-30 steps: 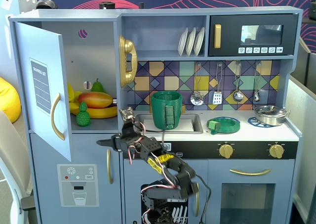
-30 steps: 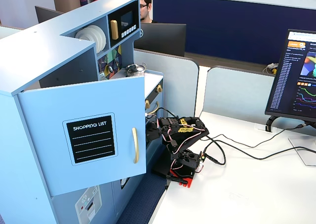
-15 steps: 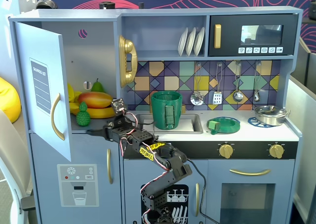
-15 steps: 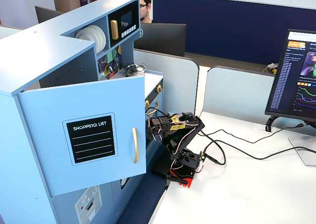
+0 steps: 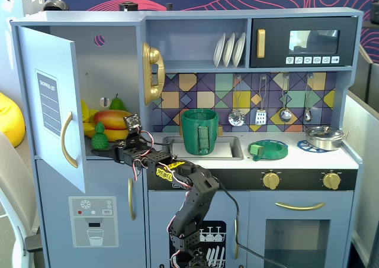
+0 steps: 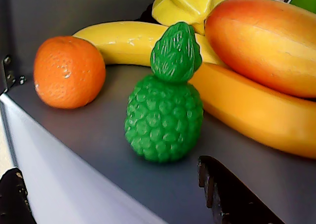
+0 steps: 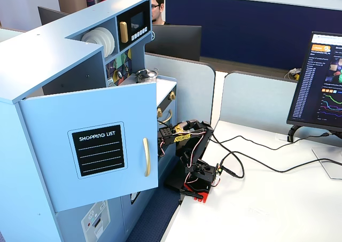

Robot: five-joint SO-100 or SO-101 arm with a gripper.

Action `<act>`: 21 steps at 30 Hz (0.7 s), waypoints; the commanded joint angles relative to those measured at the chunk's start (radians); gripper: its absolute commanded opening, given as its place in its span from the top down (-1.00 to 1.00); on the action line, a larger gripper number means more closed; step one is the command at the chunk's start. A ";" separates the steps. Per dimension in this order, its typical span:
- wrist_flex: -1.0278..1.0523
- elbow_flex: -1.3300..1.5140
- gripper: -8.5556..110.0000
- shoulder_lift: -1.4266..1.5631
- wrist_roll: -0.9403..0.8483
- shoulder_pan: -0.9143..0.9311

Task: Pick up the green pineapple from the left cabinet and place it in the green recipient

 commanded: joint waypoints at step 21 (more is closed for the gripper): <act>-0.169 -0.354 0.16 -0.365 -0.009 0.035</act>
